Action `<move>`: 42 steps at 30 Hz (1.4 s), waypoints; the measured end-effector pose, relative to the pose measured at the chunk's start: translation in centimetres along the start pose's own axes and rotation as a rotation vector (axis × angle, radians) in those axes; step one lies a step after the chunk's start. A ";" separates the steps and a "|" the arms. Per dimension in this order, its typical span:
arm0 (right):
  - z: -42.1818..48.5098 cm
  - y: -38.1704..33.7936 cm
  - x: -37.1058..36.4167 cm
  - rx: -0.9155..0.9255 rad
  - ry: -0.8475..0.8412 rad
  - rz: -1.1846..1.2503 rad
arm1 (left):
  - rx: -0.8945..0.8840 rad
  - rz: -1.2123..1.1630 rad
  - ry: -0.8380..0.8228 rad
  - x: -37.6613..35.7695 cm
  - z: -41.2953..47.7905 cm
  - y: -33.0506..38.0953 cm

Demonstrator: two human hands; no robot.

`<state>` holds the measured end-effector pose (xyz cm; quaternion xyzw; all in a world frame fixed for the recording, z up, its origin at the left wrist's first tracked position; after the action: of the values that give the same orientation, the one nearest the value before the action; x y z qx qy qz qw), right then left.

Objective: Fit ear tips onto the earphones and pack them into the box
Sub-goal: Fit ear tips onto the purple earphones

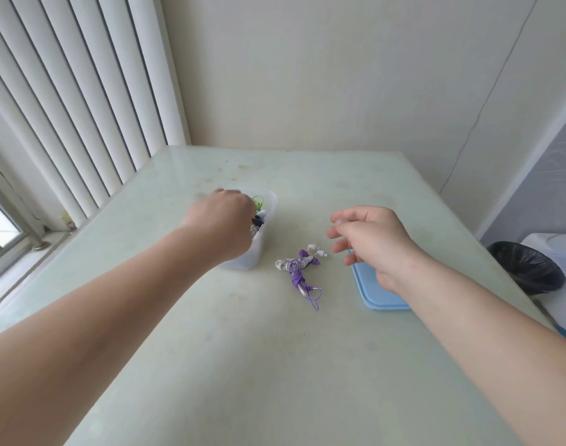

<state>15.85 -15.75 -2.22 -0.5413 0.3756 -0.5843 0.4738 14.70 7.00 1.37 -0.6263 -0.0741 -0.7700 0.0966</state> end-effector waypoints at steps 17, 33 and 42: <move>-4.1 3.9 1.8 -0.033 -0.153 0.037 | -0.465 -0.448 -0.049 -0.5 -3.3 7.0; -5.7 2.2 1.8 0.064 -0.135 0.586 | 0.090 -1.668 -0.828 1.0 -5.2 9.8; -6.1 4.5 4.2 0.095 -0.050 0.439 | 0.141 -1.768 -0.885 -4.5 -7.5 11.4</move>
<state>10.62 -21.43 -6.16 -0.4379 0.4445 -0.4707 0.6238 11.25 -5.60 -4.60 -0.5698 -0.5899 -0.2554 -0.5120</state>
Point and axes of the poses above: each hand's wrist, its own z-axis towards the middle knuckle, its own x-axis out of the back of the hand, y = z × x, the point moved 7 cm from there along z, towards the middle knuckle, and after that the axes turned 15 degrees about x, right-handed, at the moved point
